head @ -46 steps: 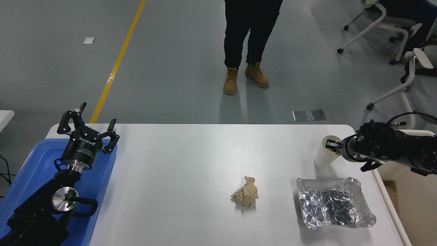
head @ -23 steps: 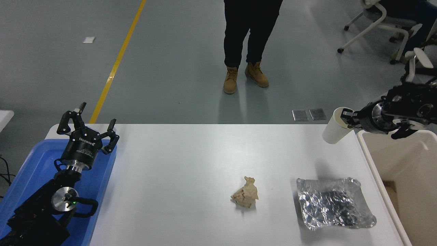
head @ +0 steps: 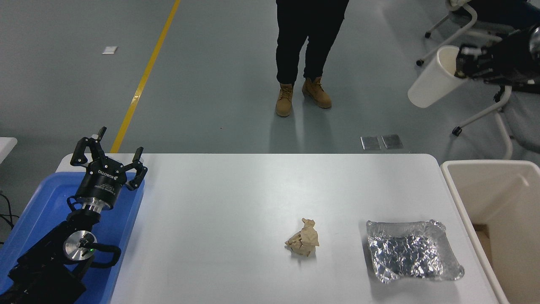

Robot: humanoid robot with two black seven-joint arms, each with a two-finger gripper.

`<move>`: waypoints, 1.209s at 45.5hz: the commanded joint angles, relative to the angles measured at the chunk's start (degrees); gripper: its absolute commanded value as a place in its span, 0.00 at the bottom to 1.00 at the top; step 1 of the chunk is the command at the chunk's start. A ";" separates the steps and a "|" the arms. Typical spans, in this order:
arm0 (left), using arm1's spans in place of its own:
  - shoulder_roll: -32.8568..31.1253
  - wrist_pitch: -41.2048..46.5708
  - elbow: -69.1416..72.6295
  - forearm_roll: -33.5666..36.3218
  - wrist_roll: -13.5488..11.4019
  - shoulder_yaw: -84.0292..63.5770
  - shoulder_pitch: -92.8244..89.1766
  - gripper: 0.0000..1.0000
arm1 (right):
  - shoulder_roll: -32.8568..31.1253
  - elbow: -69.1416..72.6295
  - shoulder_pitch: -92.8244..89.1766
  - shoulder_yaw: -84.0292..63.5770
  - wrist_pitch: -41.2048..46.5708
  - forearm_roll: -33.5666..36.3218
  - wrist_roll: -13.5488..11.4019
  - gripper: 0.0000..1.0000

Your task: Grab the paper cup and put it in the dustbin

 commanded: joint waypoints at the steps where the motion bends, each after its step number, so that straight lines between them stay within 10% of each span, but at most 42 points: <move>1: 0.00 0.05 0.05 -0.01 -0.09 0.00 0.00 0.98 | -0.66 -3.48 -0.19 -2.30 -2.08 0.61 -0.30 0.00; 23: 0.00 0.05 -0.04 -0.01 0.00 0.00 0.00 0.98 | 1.45 -54.55 -50.45 -0.54 -17.65 23.10 -0.74 0.00; 55: 0.00 -0.04 -0.04 -0.01 -0.09 0.00 0.00 0.98 | 8.39 -60.89 -91.77 30.12 -31.62 27.94 -2.68 0.00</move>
